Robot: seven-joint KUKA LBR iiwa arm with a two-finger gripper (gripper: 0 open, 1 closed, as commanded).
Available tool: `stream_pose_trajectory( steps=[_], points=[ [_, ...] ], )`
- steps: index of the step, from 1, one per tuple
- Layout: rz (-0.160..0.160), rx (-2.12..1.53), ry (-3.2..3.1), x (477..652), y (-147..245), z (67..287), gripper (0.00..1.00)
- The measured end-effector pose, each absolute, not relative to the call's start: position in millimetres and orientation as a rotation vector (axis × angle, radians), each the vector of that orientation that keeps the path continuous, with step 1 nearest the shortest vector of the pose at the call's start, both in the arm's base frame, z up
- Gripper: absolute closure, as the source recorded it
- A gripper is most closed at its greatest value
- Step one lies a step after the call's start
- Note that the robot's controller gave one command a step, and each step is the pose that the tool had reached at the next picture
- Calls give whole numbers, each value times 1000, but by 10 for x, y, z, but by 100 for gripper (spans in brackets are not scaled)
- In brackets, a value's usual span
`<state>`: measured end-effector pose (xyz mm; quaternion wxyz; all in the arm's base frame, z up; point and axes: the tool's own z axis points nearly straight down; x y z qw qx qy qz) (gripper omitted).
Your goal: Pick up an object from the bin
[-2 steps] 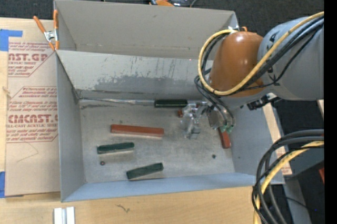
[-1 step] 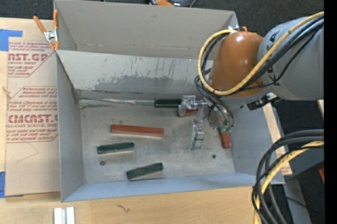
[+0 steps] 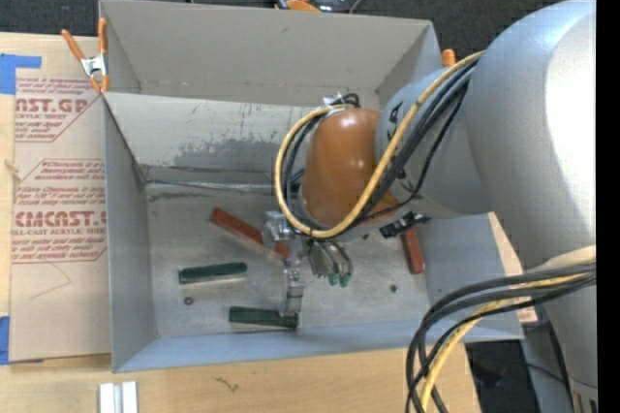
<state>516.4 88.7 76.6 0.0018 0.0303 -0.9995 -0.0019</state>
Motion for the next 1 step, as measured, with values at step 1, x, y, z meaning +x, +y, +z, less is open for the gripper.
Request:
stream_pose_trajectory(
  steps=[1],
  points=[
    [-8,-227,-3135,5411,2036,696,0]
  ],
)
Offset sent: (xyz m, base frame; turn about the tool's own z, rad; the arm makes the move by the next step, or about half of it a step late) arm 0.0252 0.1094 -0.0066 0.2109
